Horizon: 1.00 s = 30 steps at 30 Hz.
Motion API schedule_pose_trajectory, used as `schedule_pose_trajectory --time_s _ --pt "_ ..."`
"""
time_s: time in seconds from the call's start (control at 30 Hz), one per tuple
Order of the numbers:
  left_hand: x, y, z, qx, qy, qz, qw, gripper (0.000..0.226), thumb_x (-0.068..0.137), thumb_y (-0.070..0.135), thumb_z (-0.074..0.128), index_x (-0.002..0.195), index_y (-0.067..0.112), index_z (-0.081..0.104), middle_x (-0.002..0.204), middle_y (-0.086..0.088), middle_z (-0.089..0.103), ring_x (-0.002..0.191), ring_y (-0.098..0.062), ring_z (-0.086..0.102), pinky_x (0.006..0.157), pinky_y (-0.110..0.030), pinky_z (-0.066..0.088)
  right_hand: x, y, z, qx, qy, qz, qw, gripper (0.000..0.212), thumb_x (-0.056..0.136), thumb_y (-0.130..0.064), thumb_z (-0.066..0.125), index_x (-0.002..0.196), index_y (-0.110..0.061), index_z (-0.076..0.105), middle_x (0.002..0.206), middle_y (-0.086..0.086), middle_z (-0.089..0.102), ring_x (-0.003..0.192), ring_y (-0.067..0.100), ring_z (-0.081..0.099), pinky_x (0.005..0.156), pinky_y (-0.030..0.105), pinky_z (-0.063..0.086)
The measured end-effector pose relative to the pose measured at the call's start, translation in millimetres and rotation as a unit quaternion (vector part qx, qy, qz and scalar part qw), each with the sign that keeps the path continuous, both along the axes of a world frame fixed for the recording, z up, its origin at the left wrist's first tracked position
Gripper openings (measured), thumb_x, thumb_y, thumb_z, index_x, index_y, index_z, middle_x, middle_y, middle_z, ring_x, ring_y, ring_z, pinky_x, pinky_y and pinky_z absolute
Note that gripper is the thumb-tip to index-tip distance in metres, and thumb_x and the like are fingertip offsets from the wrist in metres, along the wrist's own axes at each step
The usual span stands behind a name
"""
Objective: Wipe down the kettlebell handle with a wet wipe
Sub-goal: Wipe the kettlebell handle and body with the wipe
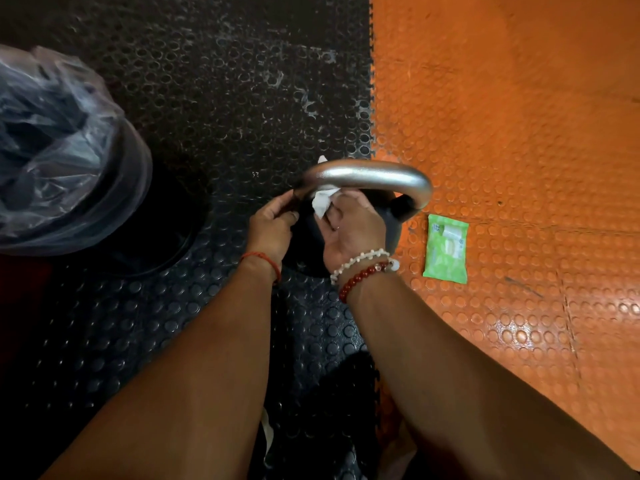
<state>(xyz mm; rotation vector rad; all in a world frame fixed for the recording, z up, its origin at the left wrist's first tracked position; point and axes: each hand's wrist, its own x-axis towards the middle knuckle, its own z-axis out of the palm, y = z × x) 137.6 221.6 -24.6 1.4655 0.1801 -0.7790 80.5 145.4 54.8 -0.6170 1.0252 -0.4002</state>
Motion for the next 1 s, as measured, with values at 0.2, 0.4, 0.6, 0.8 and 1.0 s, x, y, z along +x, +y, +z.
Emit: schedule_pose_trajectory --time_s 0.2,0.4,0.6,0.8,1.0 --pt "-0.2 0.5 0.5 -0.009 0.008 0.009 1.000 0.044 0.093 -0.005 0.045 0.124 0.018 0.065 0.112 -0.002 0.071 0.095 -0.012 0.067 0.079 -0.023 0.053 -1.1 -6.0 -1.0 0.033 -0.012 -0.001 0.999 0.024 0.093 0.000 0.046 0.077 -0.013 0.058 0.071 0.004 0.063 0.067 0.014 0.060 0.073 0.030 0.052" --pt "0.8 1.4 -3.0 -0.004 0.004 0.001 1.000 0.043 0.092 -0.004 0.047 0.123 0.020 0.066 0.114 -0.003 0.071 0.100 -0.016 0.067 0.084 -0.027 0.054 -4.7 -4.6 -5.1 -0.026 0.026 0.049 0.998 0.021 0.090 -0.001 0.051 0.076 -0.013 0.061 0.075 0.006 0.064 0.071 0.015 0.061 0.073 0.028 0.053" --pt "0.3 1.9 -2.0 0.005 -0.002 -0.002 1.000 0.043 0.092 -0.002 0.049 0.121 0.023 0.067 0.111 0.002 0.072 0.095 -0.010 0.068 0.075 -0.020 0.052 -1.9 -2.9 -13.1 -0.063 0.037 0.063 0.995 0.024 0.089 0.000 0.052 0.071 -0.014 0.061 0.073 0.005 0.062 0.071 0.014 0.059 0.075 0.031 0.052" --pt "-0.9 -0.3 -1.3 0.007 -0.007 0.004 1.000 0.043 0.092 -0.002 0.048 0.112 0.030 0.069 0.107 0.004 0.073 0.093 -0.008 0.067 0.075 -0.020 0.051 6.7 -11.8 -18.0 -0.151 0.109 0.079 0.979 0.029 0.080 0.000 0.057 0.056 -0.014 0.062 0.063 0.006 0.060 0.070 0.022 0.054 0.073 0.041 0.050" --pt "-1.1 0.2 -2.9 -0.001 0.003 0.008 1.000 0.041 0.090 -0.002 0.051 0.117 0.024 0.069 0.111 -0.003 0.073 0.099 -0.017 0.068 0.078 -0.025 0.055 2.0 -12.4 -26.5 -0.218 0.117 0.108 0.963 0.029 0.081 -0.004 0.063 0.055 -0.018 0.066 0.058 -0.002 0.065 0.063 0.016 0.059 0.074 0.042 0.055"
